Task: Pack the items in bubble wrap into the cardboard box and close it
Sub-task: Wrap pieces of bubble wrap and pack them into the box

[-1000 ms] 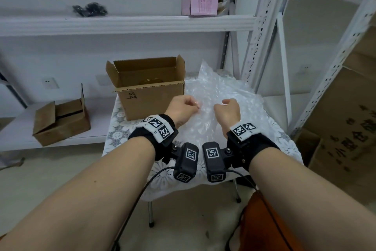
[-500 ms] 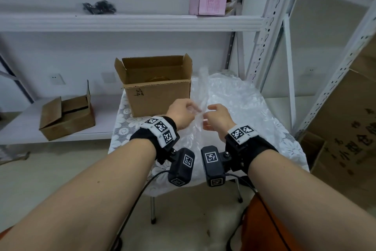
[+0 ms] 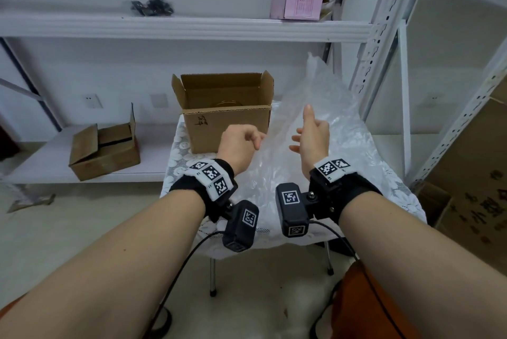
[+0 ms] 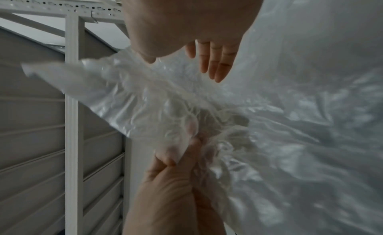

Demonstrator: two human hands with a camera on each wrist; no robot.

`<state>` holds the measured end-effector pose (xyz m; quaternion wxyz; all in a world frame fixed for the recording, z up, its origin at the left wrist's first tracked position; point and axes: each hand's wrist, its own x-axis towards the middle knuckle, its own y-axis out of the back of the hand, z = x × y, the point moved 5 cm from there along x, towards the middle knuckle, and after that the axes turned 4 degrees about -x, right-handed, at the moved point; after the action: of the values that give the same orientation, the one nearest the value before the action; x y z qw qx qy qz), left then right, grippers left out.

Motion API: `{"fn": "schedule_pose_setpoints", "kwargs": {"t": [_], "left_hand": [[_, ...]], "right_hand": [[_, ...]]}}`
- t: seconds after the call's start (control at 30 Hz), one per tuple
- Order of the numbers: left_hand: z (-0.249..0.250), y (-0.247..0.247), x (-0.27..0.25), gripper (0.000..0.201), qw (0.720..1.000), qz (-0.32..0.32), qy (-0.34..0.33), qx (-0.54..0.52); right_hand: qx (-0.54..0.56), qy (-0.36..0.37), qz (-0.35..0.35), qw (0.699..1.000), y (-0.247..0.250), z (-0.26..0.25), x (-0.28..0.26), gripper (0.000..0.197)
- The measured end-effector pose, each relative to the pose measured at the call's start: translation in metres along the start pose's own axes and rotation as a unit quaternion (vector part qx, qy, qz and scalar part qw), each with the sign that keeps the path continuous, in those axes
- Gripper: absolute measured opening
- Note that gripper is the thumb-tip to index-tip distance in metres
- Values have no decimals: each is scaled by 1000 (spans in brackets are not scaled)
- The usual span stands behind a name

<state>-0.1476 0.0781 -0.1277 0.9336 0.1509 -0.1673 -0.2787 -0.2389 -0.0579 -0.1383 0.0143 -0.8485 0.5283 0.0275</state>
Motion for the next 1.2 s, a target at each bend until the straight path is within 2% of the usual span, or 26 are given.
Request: {"fn": "schedule_pose_setpoints", "kwargs": {"t": [0.07,0.13,0.23,0.33,0.47,0.6,0.73,0.8,0.93,1.0,1.07,1.13,1.2], "left_hand": [[-8,13,1,44,996,52,41,-65],[-22,24,3,48,988,79,68,-112],[-53,41,4,56,972,121,121,-163],[-82,54,-3,52,946,164,172,-221],[-114,64,-11,49,913,206,221,-273],[-123,66,-17,41,900,187,251,-303],[-122,79,-19,40,926,190,270,-185],[-123,90,-18,35,934,202,272,-113],[-122,109,-25,23,931,248,268,-29],[-115,113,-31,26,927,275,256,-3],[-100,113,-32,21,934,284,213,46],[-84,107,-29,24,950,258,150,87],[-75,96,-24,34,965,206,111,119]], "right_hand": [[-23,14,-16,1000,-6,-1,-3,42],[-62,33,-26,997,-11,2,-6,42],[-174,69,-75,979,-26,8,-12,34],[-300,127,-147,934,-42,13,-24,23],[-385,191,-242,870,-58,20,-43,21],[-484,182,-383,765,-71,44,-56,52],[-599,176,-391,676,-76,63,-56,61],[-623,166,-396,654,-76,71,-56,62],[-663,171,-411,602,-77,79,-57,64],[-665,178,-413,596,-78,79,-57,66],[-661,179,-416,598,-78,79,-57,68],[-656,177,-420,602,-77,79,-56,69],[-652,177,-421,605,-77,80,-55,70]]}}
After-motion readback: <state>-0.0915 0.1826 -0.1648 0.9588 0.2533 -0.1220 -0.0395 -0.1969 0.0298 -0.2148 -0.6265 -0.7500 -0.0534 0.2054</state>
